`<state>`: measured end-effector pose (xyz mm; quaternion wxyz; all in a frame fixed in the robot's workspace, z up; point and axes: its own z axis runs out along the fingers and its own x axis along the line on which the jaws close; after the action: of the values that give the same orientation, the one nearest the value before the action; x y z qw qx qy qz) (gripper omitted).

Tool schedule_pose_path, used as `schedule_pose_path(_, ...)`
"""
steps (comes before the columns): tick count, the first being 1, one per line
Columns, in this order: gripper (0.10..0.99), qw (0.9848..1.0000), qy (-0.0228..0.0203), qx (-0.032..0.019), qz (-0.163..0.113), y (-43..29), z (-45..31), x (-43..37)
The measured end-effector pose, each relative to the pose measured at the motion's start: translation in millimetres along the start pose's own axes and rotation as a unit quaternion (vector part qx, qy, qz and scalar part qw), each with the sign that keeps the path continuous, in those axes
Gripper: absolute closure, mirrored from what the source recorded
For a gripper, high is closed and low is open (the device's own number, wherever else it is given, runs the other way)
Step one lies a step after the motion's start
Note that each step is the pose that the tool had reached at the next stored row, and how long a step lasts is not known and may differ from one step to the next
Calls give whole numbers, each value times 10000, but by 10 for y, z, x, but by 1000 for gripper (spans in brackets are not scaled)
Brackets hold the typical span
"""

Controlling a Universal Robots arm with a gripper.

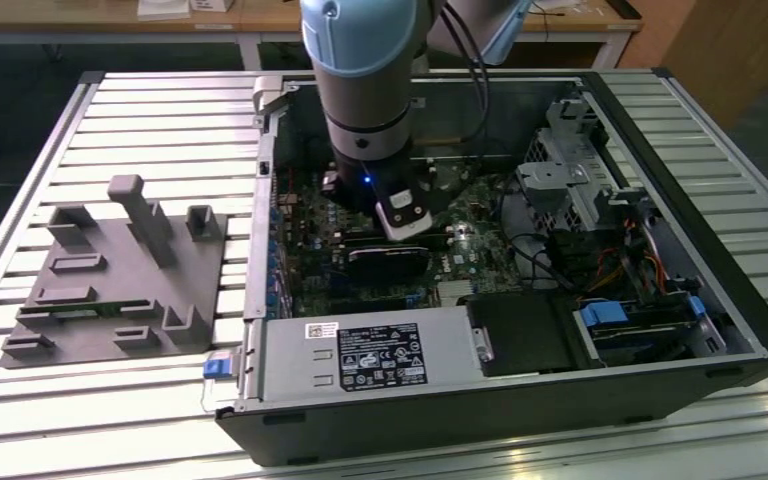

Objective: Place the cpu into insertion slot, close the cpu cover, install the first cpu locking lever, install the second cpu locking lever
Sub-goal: 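Install the second cpu locking lever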

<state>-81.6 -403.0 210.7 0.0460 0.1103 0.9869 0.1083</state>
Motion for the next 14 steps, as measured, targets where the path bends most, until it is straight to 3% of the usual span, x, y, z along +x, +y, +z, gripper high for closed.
schedule_pose_path(7, 980, 9996, 71, -290, -11, -49, 36, 57)
schedule_pose_path(10, 980, 9992, 96, -378, -25, -70, 59, 77)
schedule_pose_path(14, 980, 9989, 118, -455, -40, -100, 96, 97)
